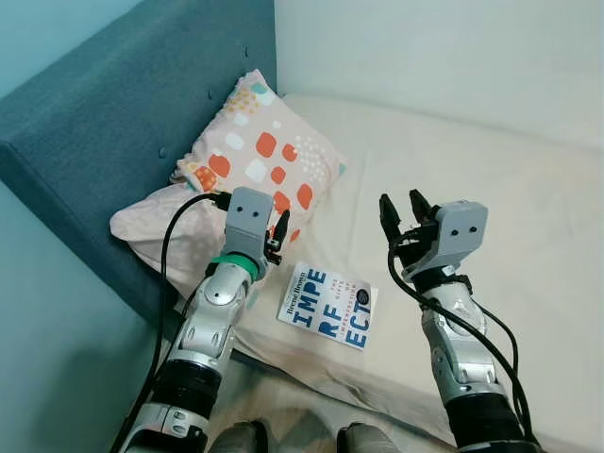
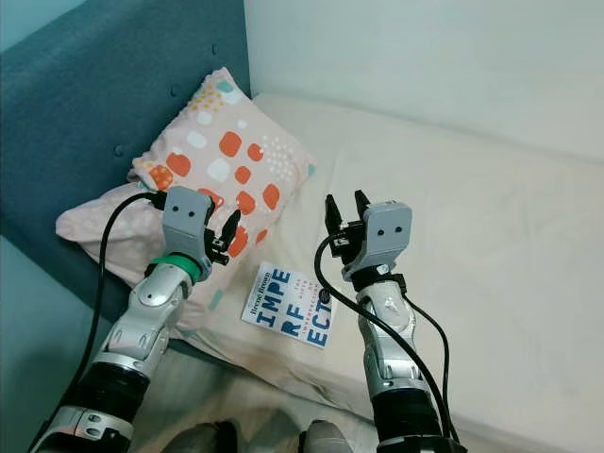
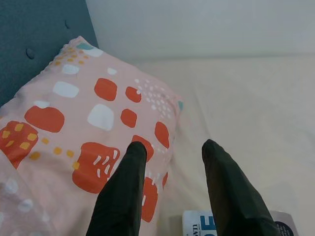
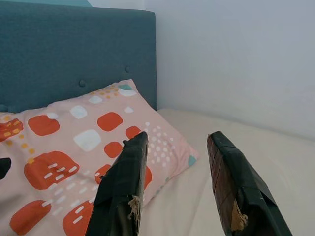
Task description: Clean up the room
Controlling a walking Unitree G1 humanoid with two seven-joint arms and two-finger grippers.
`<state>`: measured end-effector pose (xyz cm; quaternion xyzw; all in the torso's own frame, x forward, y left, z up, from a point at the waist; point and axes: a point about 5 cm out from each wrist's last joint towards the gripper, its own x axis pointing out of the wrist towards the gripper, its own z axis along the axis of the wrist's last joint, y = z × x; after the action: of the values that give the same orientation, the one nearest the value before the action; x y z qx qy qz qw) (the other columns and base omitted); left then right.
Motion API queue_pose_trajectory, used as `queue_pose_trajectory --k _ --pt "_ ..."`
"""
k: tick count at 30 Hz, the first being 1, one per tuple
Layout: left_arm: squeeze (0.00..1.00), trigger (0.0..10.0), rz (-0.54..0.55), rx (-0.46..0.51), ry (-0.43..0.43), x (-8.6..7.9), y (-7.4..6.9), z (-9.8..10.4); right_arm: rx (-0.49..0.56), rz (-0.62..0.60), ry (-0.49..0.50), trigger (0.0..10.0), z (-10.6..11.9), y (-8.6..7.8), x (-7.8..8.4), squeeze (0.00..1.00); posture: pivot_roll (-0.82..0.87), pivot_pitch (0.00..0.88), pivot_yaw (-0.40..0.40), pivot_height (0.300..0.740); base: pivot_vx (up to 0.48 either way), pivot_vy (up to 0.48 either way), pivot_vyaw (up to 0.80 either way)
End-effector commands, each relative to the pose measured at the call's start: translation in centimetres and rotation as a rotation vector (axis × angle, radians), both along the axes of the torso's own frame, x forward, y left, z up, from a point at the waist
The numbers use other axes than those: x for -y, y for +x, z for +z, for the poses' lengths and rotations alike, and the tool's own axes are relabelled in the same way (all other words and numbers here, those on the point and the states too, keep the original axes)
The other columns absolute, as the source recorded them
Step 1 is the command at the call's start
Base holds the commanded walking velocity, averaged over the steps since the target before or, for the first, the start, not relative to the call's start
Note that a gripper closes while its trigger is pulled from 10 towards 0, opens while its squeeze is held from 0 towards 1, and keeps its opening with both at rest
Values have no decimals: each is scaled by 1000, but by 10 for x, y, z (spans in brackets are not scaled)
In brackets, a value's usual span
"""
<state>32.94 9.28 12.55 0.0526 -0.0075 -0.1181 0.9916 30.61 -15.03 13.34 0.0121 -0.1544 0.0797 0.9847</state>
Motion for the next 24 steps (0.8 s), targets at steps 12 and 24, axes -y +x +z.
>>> queue_pose_trajectory --k 12,24 --pt "0 10000 -5 -18 9 -1 -4 -6 -41 3 12 10000 -10 -2 -5 0 -73 0 51 740 -347 0 0" --pt "0 10000 -4 -19 14 -2 -3 -6 -45 0 19 10000 -11 -2 -6 0 -70 0 56 740 -415 0 0"
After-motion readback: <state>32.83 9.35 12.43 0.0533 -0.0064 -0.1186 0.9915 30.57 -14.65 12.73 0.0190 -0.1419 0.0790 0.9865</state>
